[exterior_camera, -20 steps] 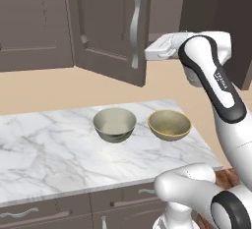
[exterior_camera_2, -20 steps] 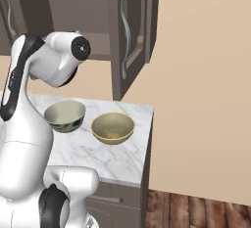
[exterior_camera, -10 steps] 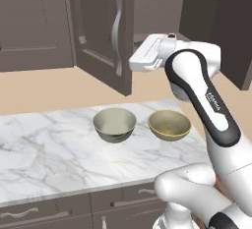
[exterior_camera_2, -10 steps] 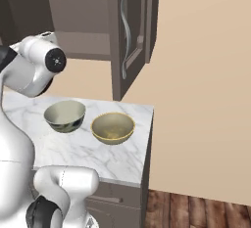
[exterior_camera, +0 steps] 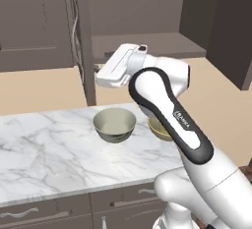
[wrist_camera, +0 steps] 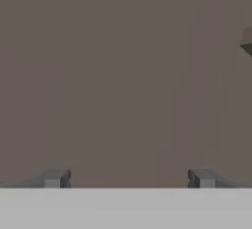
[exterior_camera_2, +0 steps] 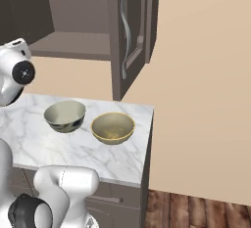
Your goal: Open the cabinet. Pick the bowls from the counter and place them in the cabinet. Then close the cabinet.
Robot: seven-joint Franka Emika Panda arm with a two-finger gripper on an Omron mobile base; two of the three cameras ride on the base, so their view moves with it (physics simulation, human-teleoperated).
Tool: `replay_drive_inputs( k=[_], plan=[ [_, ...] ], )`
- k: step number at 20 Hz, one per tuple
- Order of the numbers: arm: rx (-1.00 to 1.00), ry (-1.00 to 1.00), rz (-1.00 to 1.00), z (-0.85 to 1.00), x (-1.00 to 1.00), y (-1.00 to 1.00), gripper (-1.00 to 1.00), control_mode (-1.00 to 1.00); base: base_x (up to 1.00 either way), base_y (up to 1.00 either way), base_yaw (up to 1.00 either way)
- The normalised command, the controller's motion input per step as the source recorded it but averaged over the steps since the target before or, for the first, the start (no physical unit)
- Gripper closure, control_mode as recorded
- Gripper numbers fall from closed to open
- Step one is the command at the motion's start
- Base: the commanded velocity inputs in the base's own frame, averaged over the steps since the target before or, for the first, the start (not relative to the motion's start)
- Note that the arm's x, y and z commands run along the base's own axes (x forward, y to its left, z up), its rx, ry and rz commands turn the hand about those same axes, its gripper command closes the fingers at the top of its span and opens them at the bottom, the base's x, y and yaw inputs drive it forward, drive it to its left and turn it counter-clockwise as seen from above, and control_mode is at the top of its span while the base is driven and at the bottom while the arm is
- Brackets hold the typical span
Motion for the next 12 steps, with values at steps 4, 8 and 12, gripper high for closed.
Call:
replay_drive_inputs(
  k=[4,8,12],
  plan=[
    [0.0,0.0,0.0,-0.63,0.63,1.0,-1.0,-1.0,0.0,0.0,0.0],
    [0.0,0.06,-0.03,-0.23,0.93,1.0,-1.0,-1.0,0.0,0.0,0.0],
    [0.0,0.07,-0.06,0.0,0.45,0.14,-1.0,-1.0,0.0,0.0,0.0]
  ],
)
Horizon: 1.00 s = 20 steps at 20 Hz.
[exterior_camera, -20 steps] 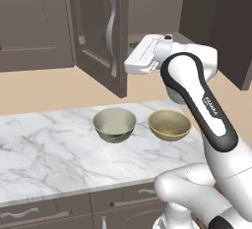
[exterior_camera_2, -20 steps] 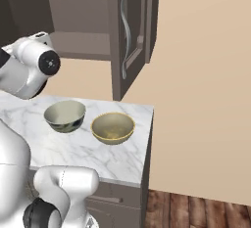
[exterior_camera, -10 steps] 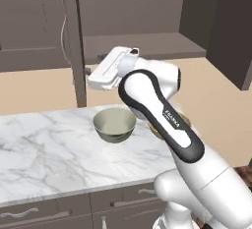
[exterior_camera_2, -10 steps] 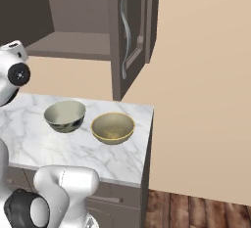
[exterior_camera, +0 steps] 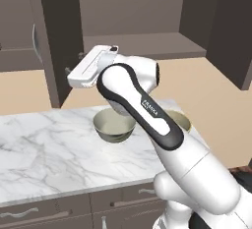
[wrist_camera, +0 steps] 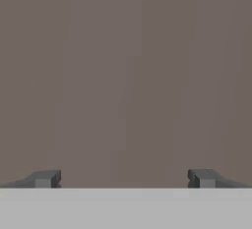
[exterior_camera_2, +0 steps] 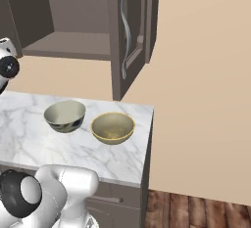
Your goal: Open the cabinet. Pick the bowls from the counter and place them in the cabinet. Then close the cabinet.
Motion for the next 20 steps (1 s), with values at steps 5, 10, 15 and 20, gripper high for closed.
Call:
replay_drive_inputs(
  k=[5,10,15,20],
  plan=[
    [0.09,0.0,0.0,0.0,-0.43,-0.5,-1.0,-1.0,0.0,0.0,0.0],
    [0.1,0.09,-0.25,-0.01,-0.71,-0.28,-1.0,-1.0,0.0,0.0,0.0],
    [0.13,0.33,-0.67,-0.06,-0.44,-0.06,-1.0,-1.0,0.0,0.0,0.0],
    [0.24,0.57,-0.62,0.0,-0.17,-0.49,-1.0,-1.0,0.0,0.0,0.0]
  ],
)
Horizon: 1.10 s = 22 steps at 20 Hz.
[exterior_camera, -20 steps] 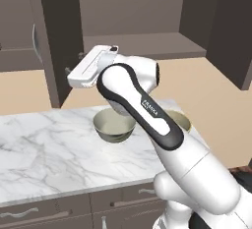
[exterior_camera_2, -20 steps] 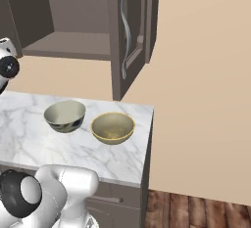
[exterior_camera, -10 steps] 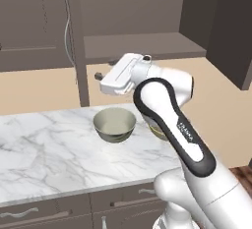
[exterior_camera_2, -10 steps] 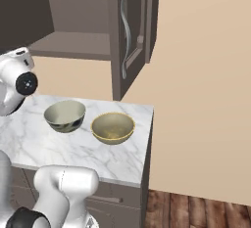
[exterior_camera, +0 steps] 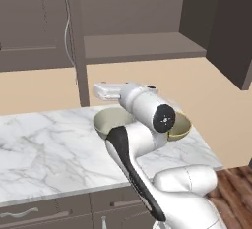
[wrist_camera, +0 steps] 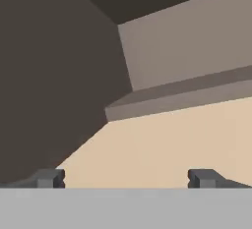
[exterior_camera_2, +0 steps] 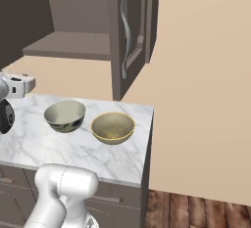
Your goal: Open the cabinet. Pick the bowls from the counter and place them in the cabinet. Then close the cabinet.
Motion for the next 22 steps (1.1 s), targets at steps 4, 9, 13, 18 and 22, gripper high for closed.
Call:
replay_drive_inputs(
  k=[4,9,13,18,22],
  plan=[
    [0.47,0.51,-0.2,0.0,-0.13,-0.97,-1.0,-1.0,0.0,0.0,0.0],
    [0.44,0.47,-0.16,0.0,0.0,-0.71,-1.0,-1.0,0.0,0.0,0.0],
    [0.29,0.33,-0.04,-0.16,0.0,-0.23,-1.0,-1.0,0.0,0.0,0.0],
    [0.15,0.36,-0.08,-0.56,0.01,0.04,-1.0,-1.0,0.0,0.0,0.0],
    [0.09,0.31,-0.15,-0.66,0.0,0.0,-1.0,-1.0,0.0,0.0,0.0]
  ],
)
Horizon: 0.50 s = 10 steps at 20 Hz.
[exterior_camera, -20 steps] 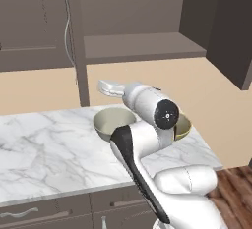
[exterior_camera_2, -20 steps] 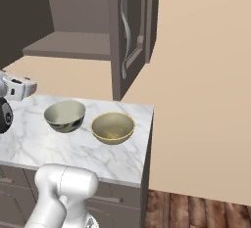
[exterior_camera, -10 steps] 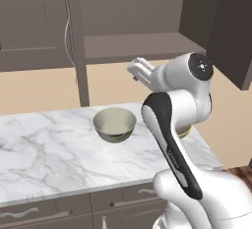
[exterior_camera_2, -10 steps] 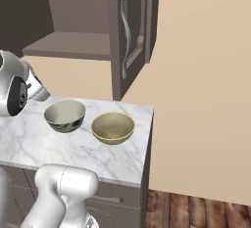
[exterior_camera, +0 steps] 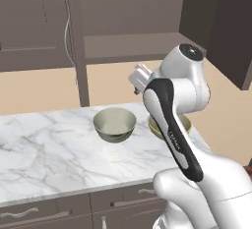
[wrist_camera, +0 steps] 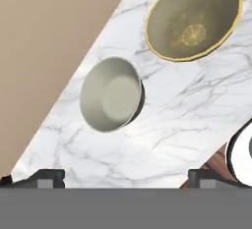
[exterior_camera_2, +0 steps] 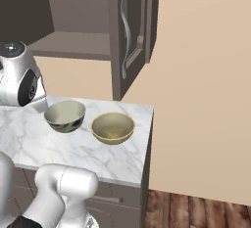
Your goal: Open the cabinet. Pick the bowls from the counter and place them in the cabinet. Then close the cabinet.
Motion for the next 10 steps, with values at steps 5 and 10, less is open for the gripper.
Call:
replay_drive_inputs(
  k=[5,10],
  plan=[
    [0.08,0.18,-0.24,-0.66,0.0,0.0,-1.0,-1.0,0.0,0.0,0.0],
    [0.05,0.0,-0.29,-0.76,0.0,0.06,-1.0,-1.0,0.0,0.0,0.0]
  ],
)
